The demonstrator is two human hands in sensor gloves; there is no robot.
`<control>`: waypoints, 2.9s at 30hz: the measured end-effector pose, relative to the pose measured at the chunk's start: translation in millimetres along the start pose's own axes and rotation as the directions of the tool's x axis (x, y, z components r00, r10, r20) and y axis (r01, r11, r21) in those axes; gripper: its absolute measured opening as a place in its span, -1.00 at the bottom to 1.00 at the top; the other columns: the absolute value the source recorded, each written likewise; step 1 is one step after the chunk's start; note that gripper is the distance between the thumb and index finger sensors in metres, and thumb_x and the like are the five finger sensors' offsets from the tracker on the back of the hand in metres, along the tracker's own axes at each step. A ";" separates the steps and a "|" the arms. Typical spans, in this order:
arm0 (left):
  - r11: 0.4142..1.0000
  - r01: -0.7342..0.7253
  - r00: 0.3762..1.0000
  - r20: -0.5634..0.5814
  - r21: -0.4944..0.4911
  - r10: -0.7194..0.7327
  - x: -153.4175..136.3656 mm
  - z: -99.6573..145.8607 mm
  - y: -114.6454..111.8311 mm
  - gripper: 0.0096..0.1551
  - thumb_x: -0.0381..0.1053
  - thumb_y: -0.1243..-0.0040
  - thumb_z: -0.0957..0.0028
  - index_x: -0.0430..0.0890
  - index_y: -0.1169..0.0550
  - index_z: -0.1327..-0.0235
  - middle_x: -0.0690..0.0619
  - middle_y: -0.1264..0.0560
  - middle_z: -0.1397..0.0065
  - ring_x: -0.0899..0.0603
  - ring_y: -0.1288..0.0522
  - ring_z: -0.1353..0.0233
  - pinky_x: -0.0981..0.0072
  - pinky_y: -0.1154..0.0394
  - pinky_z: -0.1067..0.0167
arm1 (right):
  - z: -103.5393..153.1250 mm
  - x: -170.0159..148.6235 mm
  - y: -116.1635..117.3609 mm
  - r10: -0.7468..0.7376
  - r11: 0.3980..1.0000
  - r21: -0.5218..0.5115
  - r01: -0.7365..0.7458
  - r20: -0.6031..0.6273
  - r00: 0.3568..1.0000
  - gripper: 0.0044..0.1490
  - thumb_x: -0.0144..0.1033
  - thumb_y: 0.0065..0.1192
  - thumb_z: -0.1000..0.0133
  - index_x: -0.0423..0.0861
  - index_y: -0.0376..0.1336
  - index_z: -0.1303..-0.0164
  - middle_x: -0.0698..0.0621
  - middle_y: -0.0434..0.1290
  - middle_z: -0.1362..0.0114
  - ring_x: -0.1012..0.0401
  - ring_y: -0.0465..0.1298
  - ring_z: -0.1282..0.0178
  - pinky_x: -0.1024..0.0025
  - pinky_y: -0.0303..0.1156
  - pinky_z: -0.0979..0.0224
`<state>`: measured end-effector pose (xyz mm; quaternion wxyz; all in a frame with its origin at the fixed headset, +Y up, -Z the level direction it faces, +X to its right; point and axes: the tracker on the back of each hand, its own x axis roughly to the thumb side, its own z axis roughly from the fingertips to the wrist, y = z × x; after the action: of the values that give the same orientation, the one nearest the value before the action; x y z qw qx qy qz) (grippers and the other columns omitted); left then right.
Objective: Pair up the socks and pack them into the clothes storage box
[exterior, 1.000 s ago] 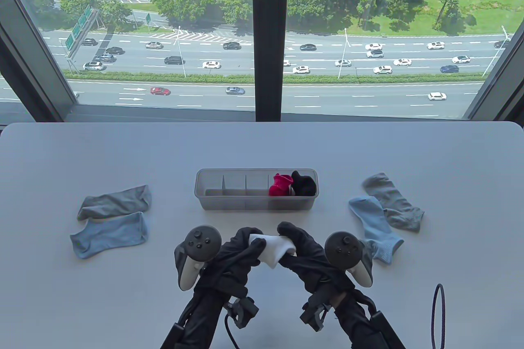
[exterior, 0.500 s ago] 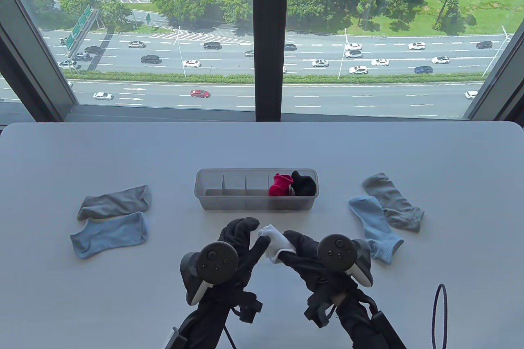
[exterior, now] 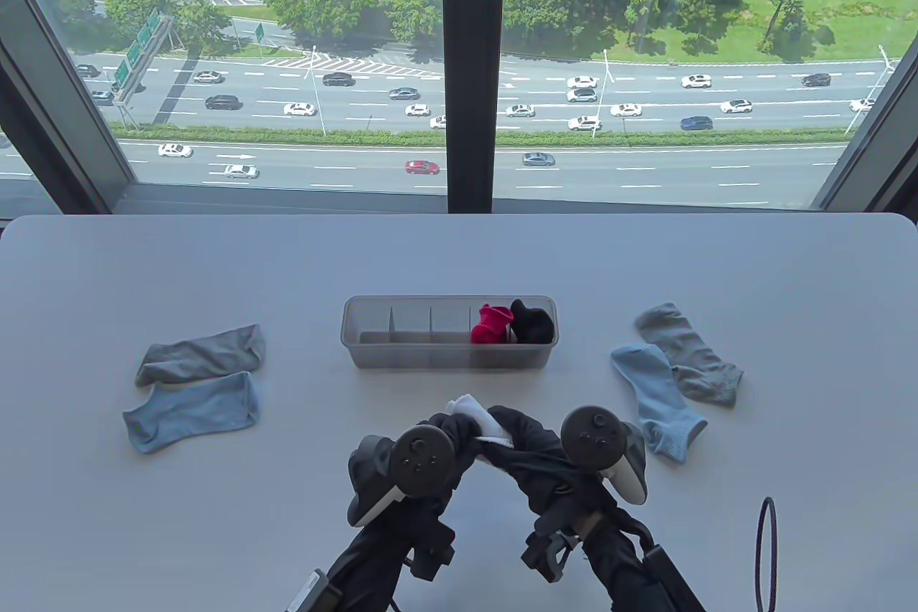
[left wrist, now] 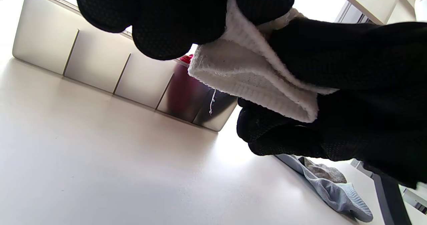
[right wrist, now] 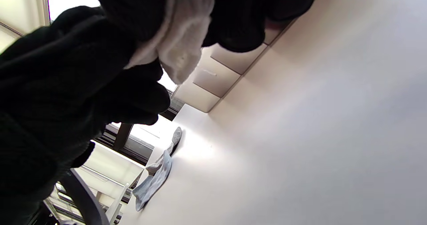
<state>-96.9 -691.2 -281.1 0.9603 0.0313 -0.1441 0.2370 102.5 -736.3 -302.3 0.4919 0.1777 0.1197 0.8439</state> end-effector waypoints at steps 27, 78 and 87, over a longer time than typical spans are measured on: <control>0.777 -0.553 0.832 -0.148 -0.300 0.535 -42.1 -9.1 -8.3 -0.16 0.33 0.12 -0.23 -0.03 -0.09 -0.69 -0.42 -0.28 -0.62 -0.51 -0.42 -0.46 -0.50 -0.30 -0.36 | 4.5 7.4 -10.0 0.144 0.976 -0.166 -0.139 0.020 0.989 -0.25 -0.42 0.38 -0.18 0.11 0.07 -0.51 0.00 0.37 -0.48 0.08 0.44 -0.40 -0.09 0.25 -0.60; 0.790 -0.606 0.796 -0.096 -0.099 0.598 -33.5 -7.5 -5.7 -0.25 -0.24 -0.12 -0.20 -0.13 -0.06 -0.59 -0.25 -0.39 -0.40 -0.29 -0.68 -0.24 -0.21 -0.62 -0.21 | 0.5 0.7 -15.3 -0.111 0.994 0.013 0.111 0.063 0.992 -0.43 -0.31 0.19 -0.29 -0.12 0.15 -0.50 -0.24 0.38 -0.49 -0.05 0.50 -0.32 -0.06 0.39 -0.46; 0.818 -0.567 0.824 -0.060 -0.094 0.564 -21.7 -5.2 -0.6 -0.51 -0.18 -0.09 -0.23 -0.02 -0.30 -0.42 -0.27 -0.33 -0.55 -0.43 -0.40 -0.51 -0.44 -0.31 -0.41 | 1.5 2.0 -7.8 -0.035 0.999 0.017 0.034 0.057 0.998 -0.25 -0.16 0.27 -0.22 -0.11 0.10 -0.58 -0.24 0.38 -0.52 -0.06 0.52 -0.34 -0.06 0.44 -0.43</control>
<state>-113.6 -700.8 -292.3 0.8490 -0.0681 -0.1454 0.5035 108.4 -730.7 -303.5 0.5081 0.2035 0.1152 0.8289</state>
